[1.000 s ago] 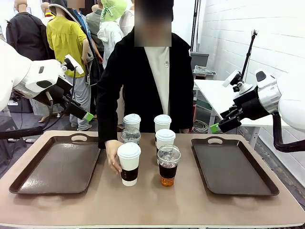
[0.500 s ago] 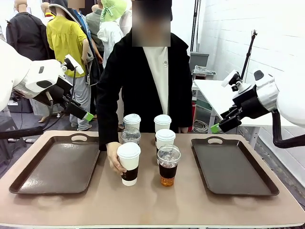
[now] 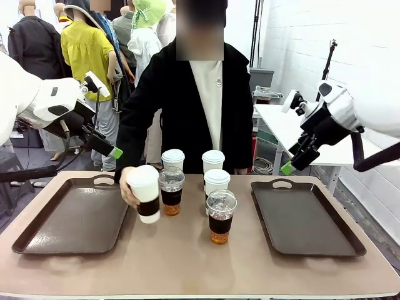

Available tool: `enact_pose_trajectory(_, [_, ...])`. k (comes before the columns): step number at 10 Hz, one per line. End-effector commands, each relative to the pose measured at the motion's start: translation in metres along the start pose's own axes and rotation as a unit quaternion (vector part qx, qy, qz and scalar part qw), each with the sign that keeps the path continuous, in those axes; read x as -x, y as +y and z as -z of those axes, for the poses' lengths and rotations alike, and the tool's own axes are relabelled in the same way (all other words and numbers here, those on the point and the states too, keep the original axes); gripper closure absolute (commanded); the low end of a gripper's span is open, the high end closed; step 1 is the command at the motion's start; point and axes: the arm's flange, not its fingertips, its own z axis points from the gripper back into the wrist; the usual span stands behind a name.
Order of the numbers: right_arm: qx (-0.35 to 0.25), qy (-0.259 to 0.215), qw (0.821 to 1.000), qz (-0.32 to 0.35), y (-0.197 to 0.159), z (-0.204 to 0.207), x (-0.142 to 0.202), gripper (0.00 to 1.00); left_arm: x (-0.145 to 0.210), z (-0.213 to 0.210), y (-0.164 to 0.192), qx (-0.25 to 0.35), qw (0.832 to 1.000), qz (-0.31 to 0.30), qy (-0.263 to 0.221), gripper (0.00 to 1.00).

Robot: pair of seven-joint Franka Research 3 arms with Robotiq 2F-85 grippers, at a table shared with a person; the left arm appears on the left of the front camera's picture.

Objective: Distribute the coffee onto the tray.
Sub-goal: Pick up one iced Americano and place it on the right Handle tray.

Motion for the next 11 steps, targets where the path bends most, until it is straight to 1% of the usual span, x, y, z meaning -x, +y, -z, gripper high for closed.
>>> enact_pose_trajectory(1, [-0.044, 0.000, 0.997, -0.070, -0.022, 0.002, 0.002, 0.00, 0.000, 0.001, 0.000, 0.000, 1.000, 0.000, 0.000, 0.00])
enact_pose_trajectory(2, [-0.046, -0.013, 0.995, -0.084, -0.029, 0.009, 0.005, 0.00, 0.000, 0.001, 0.000, 0.000, 1.000, 0.000, 0.000, 0.00])
enact_pose_trajectory(3, [-0.052, -0.055, 0.991, -0.112, -0.034, 0.020, 0.010, 0.00, 0.000, 0.001, 0.000, 0.000, 1.000, 0.000, 0.000, 0.00])
enact_pose_trajectory(4, [-0.052, -0.105, 0.985, -0.127, -0.038, 0.032, 0.016, 0.00, 0.000, 0.001, 0.000, 0.000, 1.000, 0.000, 0.000, 0.00])
enact_pose_trajectory(6, [-0.047, -0.193, 0.971, -0.131, -0.043, 0.062, 0.029, 0.00, 0.000, 0.001, 0.000, 0.000, 1.000, 0.000, 0.000, 0.00])
enact_pose_trajectory(7, [-0.050, -0.220, 0.966, -0.127, -0.047, 0.076, 0.035, 0.00, 0.000, 0.001, 0.000, 0.000, 1.000, 0.000, 0.000, 0.00])
enact_pose_trajectory(9, [-0.081, -0.256, 0.958, -0.099, -0.053, 0.105, 0.044, 0.00, 0.000, 0.001, 0.000, 0.000, 1.000, 0.000, 0.000, 0.00])
enact_pose_trajectory(11, [-0.108, -0.271, 0.953, -0.080, -0.059, 0.128, 0.053, 0.00, 0.000, 0.001, 0.000, 0.000, 1.000, 0.000, 0.000, 0.00])
